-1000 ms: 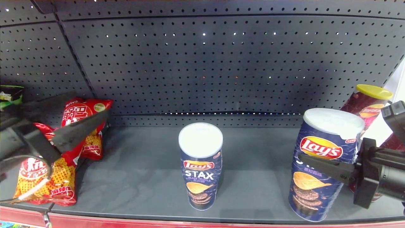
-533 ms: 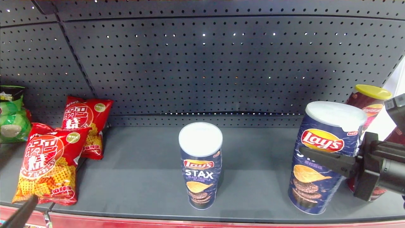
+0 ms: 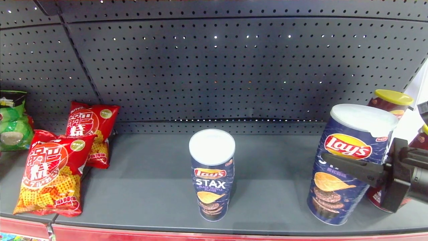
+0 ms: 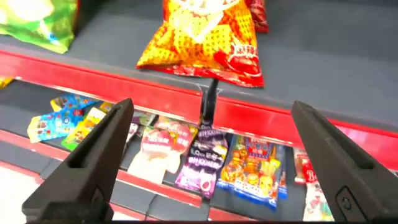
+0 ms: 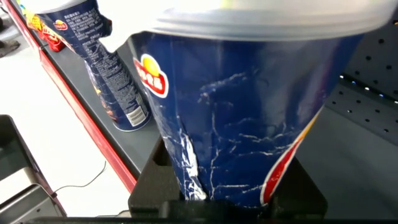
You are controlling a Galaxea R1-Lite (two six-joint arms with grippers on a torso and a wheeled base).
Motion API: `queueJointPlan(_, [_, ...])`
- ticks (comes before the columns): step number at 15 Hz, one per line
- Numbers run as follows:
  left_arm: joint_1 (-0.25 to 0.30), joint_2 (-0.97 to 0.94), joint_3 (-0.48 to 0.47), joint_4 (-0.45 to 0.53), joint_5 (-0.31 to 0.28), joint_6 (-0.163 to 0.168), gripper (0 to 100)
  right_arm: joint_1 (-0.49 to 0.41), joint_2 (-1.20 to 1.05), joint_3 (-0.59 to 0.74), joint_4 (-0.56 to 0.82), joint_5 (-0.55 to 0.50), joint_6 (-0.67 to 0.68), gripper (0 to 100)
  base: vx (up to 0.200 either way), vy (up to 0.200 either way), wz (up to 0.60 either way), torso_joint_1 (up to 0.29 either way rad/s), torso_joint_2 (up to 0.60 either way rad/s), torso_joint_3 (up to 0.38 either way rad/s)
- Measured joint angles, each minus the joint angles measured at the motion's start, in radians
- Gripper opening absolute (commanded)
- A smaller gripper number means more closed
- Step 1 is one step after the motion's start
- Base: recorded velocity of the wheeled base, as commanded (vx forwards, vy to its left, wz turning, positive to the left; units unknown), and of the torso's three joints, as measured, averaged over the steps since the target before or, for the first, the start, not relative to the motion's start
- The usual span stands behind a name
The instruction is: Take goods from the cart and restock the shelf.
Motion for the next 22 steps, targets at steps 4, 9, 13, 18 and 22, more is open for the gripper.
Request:
queueJointPlan(4, [0.001,-0.011,0.001,0.001,0.0,0.0,100,0.0,-0.005,0.0,0.0,0.003,0.0,0,0.0,0.0,0.0,0.0,0.0,0.0])
queueJointPlan(9, [-0.218,0.018,0.0,0.001,-0.001,0.001,100,-0.001,-0.016,0.005,0.0,0.002,0.001,0,0.0,0.0,0.0,0.0,0.0,0.0])
queueJointPlan(13, [-0.255,-0.067,0.0,-0.001,0.0,0.0,100,-0.001,-0.025,0.007,0.0,0.002,0.001,0,0.0,0.0,0.0,0.0,0.0,0.0])
queueJointPlan(18, [-0.255,-0.093,0.001,0.0,0.0,-0.001,100,0.0,0.023,-0.059,-0.001,0.0,0.001,0,0.0,0.0,0.0,0.0,0.0,0.0])
queueJointPlan(22, [-0.255,-0.096,0.001,0.0,0.0,-0.002,100,0.016,0.148,-0.206,-0.001,-0.001,-0.002,0,0.0,0.0,0.0,0.0,0.0,0.0])
